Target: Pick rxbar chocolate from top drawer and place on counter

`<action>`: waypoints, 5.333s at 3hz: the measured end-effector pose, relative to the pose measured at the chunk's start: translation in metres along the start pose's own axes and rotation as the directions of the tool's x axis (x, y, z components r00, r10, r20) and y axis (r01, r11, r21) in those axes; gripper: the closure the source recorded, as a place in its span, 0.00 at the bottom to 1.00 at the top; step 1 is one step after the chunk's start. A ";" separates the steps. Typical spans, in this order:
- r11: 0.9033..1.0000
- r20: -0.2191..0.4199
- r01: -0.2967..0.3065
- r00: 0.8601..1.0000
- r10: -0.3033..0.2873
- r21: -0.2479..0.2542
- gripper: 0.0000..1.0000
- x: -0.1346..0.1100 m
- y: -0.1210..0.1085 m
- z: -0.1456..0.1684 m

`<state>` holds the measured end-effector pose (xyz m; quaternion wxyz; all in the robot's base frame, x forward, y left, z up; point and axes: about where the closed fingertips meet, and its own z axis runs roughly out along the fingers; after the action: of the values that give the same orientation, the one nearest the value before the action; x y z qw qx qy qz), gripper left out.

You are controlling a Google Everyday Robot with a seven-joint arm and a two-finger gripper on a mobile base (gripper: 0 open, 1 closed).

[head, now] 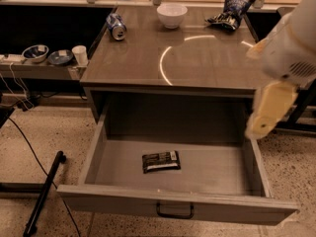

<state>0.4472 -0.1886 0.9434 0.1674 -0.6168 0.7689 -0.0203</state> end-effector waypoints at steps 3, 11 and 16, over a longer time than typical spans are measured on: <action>0.977 0.095 0.196 0.978 -0.187 -0.087 0.00 -0.079 0.037 0.121; 0.914 0.249 0.285 0.944 -0.216 -0.289 1.00 -0.105 0.064 0.363; 0.967 0.208 0.255 0.946 -0.249 0.000 1.00 -0.088 -0.085 0.116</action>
Offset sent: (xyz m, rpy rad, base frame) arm 0.0069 0.0694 -0.0598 0.0284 0.0119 0.1386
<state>0.5762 -0.1049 0.8742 0.2337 -0.7109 0.6625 0.0330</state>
